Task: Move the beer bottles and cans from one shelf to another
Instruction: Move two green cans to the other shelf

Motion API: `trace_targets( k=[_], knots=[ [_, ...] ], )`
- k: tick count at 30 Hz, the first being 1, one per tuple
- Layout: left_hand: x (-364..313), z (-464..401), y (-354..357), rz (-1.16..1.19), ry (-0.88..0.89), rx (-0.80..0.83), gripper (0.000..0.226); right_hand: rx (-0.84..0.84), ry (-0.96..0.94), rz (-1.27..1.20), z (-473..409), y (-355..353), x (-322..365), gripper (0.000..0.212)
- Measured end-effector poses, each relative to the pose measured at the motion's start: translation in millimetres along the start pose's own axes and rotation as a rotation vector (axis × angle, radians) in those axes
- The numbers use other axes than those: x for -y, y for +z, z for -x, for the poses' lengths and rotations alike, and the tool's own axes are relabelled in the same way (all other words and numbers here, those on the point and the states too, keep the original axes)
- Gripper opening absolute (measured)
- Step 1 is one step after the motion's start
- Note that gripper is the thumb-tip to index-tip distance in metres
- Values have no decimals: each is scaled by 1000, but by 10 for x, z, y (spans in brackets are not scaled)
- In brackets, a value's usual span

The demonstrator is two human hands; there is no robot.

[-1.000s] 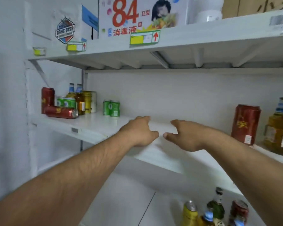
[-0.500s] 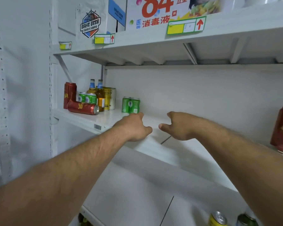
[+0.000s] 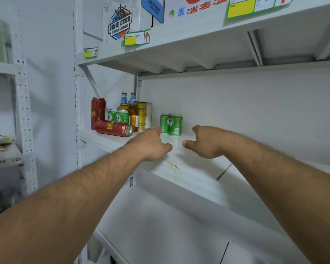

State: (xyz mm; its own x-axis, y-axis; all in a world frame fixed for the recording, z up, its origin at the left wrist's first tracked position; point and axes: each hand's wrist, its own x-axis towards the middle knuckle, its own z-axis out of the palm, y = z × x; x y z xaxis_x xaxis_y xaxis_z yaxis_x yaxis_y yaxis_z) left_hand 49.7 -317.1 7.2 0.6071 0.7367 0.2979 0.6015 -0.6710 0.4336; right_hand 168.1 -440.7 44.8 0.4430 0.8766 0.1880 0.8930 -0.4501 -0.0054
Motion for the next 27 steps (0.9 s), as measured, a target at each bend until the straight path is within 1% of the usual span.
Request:
trace_targets(
  k=[7, 14, 18, 21, 23, 27],
  knots=[
    [338, -347, -35, 19, 48, 35, 80, 14, 28, 14, -243, 49, 330, 57],
    [775, -743, -151, 55, 124, 64, 75, 15, 138, 13, -648, 138, 692, 57],
    [1005, -954, -157, 69, 157, 82, 77, 17, 174, 24, -851, 212, 882, 55],
    [1100, -1099, -144, 96, 169, 103, 76, 18, 206, 22, -1031, 284, 961, 57],
    [1121, -1201, -139, 123, 173, 115, 71, 14, 224, 26, -1154, 317, 976, 58],
    [1094, -1415, -107, 167, 180, 116, 66, 2, 206, 43, -1315, 325, 944, 52]
  ],
)
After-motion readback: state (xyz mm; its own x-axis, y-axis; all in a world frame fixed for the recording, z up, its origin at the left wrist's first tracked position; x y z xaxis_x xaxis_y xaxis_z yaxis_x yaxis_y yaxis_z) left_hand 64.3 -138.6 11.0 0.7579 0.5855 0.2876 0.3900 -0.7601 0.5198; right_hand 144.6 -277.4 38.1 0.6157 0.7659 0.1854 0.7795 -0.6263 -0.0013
